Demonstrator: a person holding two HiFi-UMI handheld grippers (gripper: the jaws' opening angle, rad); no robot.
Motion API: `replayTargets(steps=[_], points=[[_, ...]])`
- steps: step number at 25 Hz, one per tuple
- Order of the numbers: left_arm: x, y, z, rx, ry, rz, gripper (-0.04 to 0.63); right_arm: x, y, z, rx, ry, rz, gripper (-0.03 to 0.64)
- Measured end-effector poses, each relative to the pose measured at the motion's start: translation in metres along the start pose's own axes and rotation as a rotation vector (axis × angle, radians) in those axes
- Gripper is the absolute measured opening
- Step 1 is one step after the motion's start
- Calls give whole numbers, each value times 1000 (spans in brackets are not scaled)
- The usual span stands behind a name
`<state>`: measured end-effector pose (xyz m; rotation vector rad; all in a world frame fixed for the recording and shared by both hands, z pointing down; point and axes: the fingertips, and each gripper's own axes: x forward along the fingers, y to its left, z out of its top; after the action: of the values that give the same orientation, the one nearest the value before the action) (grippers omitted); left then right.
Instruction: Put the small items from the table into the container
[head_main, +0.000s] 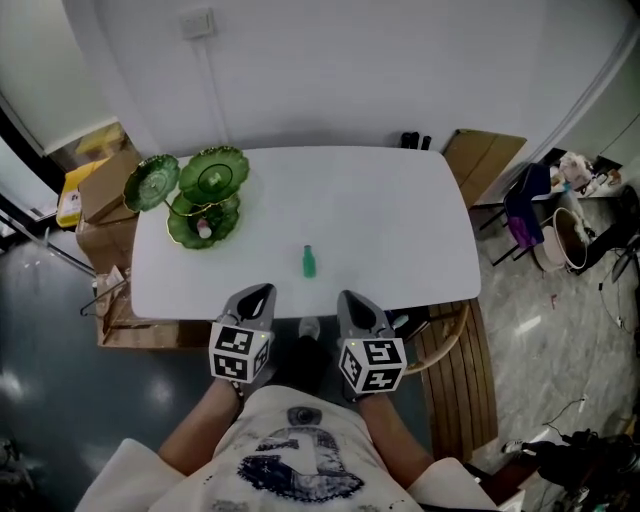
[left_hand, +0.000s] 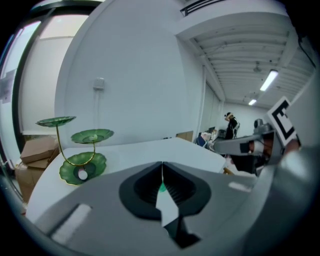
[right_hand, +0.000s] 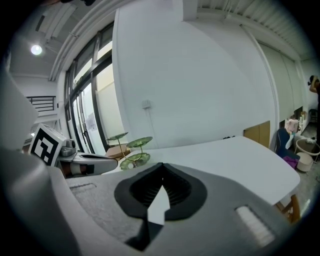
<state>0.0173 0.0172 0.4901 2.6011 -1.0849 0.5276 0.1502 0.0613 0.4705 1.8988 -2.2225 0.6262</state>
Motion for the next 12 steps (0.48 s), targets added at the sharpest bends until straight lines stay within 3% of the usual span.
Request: replayTargets(steps=[12], points=[[70,-9,-23,-50,86,-59,21,30,-46,-23,22,96,-39,0]])
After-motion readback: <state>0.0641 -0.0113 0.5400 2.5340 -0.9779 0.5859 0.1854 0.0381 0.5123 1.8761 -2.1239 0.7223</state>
